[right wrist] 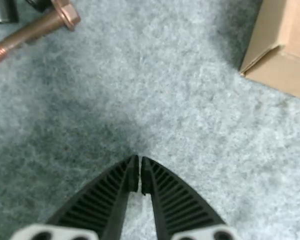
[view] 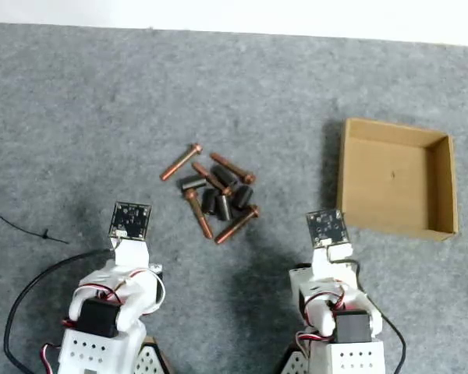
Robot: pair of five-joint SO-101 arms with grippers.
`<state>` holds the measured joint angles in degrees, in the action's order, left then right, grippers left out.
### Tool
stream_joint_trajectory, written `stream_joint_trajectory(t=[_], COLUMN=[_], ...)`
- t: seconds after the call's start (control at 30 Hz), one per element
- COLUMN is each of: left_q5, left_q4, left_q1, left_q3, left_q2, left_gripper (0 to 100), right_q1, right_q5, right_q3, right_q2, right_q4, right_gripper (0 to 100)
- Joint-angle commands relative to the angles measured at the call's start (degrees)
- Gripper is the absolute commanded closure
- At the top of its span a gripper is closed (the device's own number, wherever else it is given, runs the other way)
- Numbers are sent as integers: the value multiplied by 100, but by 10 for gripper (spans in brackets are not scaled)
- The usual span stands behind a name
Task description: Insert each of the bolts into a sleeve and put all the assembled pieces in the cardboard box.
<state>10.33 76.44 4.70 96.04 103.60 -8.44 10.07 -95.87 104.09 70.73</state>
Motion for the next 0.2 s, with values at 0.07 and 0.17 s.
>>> stream_joint_trajectory(t=[0.07,0.17], left_q5=[-53,-53], left_q4=[35,35], left_q1=[92,92], left_q3=[110,110], left_q2=[75,75], left_gripper=[994,994], right_q1=[-22,-22], right_q5=[0,0], right_q3=[-778,-778], right_q2=[57,57], right_q4=[40,40], right_gripper=[992,992])
